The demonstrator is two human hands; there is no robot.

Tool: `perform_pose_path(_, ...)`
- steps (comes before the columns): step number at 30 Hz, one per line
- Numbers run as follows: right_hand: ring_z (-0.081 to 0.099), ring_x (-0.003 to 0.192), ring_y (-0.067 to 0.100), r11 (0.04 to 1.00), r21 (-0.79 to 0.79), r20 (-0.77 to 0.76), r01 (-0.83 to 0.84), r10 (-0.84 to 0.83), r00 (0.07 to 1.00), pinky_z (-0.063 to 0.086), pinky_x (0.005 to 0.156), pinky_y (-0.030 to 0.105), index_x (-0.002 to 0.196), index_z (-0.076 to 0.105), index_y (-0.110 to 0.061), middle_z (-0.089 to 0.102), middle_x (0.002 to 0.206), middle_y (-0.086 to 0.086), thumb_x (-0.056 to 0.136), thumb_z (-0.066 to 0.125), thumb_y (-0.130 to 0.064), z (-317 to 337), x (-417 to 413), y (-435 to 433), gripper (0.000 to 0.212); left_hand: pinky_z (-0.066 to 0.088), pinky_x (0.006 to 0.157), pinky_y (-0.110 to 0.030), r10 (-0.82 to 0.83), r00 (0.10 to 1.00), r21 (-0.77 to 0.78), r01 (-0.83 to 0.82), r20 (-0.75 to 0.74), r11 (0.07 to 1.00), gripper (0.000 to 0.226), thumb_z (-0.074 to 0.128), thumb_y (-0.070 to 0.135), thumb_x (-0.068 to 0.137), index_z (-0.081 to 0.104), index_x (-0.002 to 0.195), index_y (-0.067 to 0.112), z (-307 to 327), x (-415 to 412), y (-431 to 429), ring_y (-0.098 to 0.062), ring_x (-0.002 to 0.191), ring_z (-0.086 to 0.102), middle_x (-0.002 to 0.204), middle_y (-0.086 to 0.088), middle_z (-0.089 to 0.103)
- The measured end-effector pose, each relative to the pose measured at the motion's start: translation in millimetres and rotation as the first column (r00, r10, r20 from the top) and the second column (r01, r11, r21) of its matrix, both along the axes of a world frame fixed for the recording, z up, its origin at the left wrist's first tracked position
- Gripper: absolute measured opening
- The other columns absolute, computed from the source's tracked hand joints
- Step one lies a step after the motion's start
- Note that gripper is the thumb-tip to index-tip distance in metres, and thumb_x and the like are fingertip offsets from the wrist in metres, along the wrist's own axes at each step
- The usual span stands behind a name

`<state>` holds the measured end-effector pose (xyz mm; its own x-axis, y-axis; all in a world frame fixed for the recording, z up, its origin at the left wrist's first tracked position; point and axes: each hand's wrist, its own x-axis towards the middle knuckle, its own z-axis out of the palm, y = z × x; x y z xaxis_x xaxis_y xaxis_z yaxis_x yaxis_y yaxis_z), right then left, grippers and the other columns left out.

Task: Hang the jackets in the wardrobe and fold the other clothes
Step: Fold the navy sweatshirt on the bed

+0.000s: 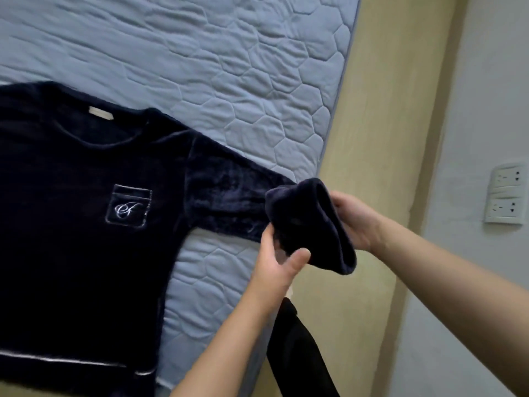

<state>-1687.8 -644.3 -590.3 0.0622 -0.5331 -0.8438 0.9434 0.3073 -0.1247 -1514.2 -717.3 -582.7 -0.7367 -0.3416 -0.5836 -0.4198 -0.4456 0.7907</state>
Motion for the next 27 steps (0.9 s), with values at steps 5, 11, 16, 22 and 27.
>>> perform_pose_path(5,0.062,0.071,0.012,0.914,0.061,-0.637,-0.4,0.344,0.69,0.052,0.063,0.023,0.085,0.069,-0.012,0.069,0.076,0.001,0.089,0.055,0.0,14,101,-89,0.019,0.055,0.084,-0.033,0.262,0.961,0.143,-0.273,0.089,0.951,0.091,0.06,0.084,0.056,0.06,0.118,0.017,25,66,-91,-0.006,0.101,0.065,0.113,0.001,0.069)
perform_pose_path(11,0.057,0.083,0.002,0.761,0.089,-0.858,-0.642,0.386,0.339,0.045,0.081,0.016,0.129,0.057,-0.018,0.056,0.115,0.006,0.082,0.075,-0.015,23,233,-188,0.05,0.057,0.083,-0.04,0.382,0.905,0.246,-0.419,0.184,0.874,0.066,0.072,0.043,0.071,0.056,0.127,0.01,44,186,-183,-0.029,0.101,0.068,0.111,-0.015,0.07)
perform_pose_path(16,0.053,0.119,0.002,0.593,-0.055,-0.816,-0.803,0.437,0.378,0.044,0.099,0.017,0.136,0.052,-0.019,0.038,0.143,-0.014,0.088,0.067,-0.011,20,328,-255,0.051,0.055,0.075,-0.035,0.719,0.56,-0.277,-0.675,0.41,0.684,0.037,0.06,0.003,0.085,0.057,0.121,0.009,44,298,-271,-0.024,0.082,0.066,0.098,-0.01,0.07)
perform_pose_path(22,0.05,0.124,0.009,0.504,0.313,-0.789,-0.805,0.609,0.075,0.046,0.093,0.021,0.134,0.053,-0.023,0.048,0.141,-0.004,0.093,0.057,-0.016,-34,344,-286,0.041,0.038,0.105,-0.045,0.606,0.455,-0.574,-0.225,0.653,0.787,0.08,0.065,0.028,0.086,0.017,0.15,0.02,-8,385,-329,-0.03,0.136,0.035,0.155,-0.006,0.024)
perform_pose_path(27,0.057,0.113,0.015,0.399,0.581,-0.704,-0.709,0.684,-0.191,0.043,0.089,0.021,0.123,0.061,-0.021,0.054,0.128,-0.001,0.091,0.055,-0.013,-76,292,-282,0.033,0.038,0.063,-0.016,0.553,0.576,-0.518,-0.245,0.602,0.82,0.033,0.059,0.02,0.085,0.056,0.117,0.023,-62,368,-295,-0.006,0.085,0.056,0.11,0.007,0.061)
